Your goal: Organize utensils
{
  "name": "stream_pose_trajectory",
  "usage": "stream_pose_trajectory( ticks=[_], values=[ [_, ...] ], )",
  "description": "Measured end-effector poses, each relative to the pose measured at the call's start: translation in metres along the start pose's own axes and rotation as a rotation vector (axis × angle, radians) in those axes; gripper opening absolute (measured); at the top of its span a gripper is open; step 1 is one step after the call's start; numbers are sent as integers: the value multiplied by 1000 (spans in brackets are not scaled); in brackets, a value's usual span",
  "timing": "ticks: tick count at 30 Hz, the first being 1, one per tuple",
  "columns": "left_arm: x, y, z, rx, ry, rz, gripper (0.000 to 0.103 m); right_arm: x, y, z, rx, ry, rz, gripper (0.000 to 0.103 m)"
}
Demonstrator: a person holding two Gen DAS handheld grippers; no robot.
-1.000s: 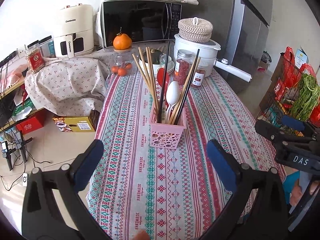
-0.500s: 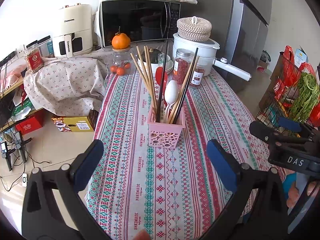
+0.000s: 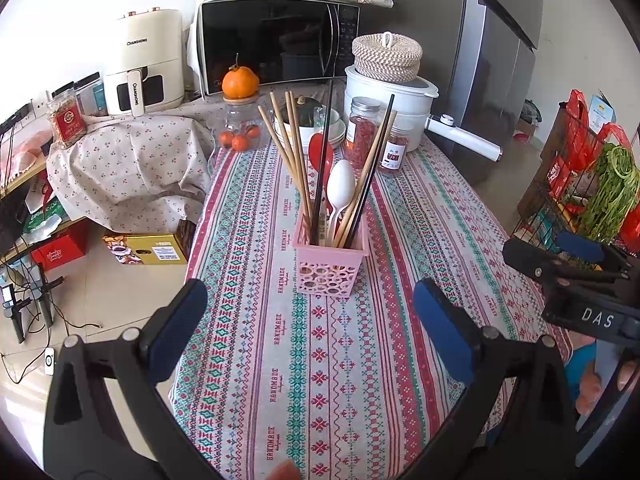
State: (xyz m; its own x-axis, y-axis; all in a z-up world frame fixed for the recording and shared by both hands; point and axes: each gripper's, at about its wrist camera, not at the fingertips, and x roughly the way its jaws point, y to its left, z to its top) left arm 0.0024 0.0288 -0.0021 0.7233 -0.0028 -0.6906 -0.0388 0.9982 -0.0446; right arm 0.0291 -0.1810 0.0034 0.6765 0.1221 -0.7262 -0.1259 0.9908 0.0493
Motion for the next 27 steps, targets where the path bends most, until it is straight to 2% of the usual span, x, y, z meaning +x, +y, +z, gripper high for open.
stream_pose_trajectory(
  ticks=[27],
  values=[
    [0, -3, 1, 15, -3, 27, 102, 0, 0, 1, 5, 2, -3, 103]
  ],
)
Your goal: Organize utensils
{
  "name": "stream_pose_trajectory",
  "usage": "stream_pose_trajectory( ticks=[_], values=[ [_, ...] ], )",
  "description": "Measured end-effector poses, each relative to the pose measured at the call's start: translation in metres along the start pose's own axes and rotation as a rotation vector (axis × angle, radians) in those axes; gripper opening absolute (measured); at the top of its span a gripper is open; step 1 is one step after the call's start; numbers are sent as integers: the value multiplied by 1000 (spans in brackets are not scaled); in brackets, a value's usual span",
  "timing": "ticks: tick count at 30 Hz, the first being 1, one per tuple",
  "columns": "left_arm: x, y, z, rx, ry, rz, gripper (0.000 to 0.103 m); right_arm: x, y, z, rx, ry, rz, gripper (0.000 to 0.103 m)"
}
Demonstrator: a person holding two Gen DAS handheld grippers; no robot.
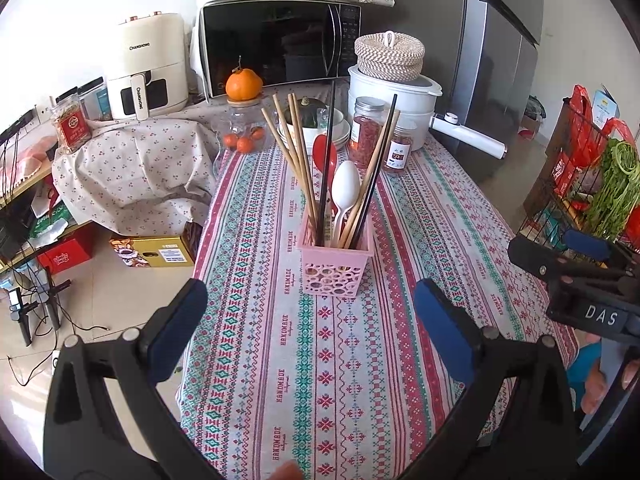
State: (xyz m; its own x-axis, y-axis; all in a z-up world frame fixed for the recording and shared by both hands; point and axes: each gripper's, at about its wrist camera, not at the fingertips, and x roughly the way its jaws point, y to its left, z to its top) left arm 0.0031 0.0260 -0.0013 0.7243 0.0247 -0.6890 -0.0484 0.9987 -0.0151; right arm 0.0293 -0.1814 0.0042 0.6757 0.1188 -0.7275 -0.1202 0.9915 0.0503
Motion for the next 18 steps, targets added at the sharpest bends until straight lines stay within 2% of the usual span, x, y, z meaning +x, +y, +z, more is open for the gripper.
stream_pose_trajectory(
  ticks=[18],
  values=[
    [0, -2, 0, -6, 1, -8, 102, 1, -1, -2, 1, 2, -2, 103]
  ],
)
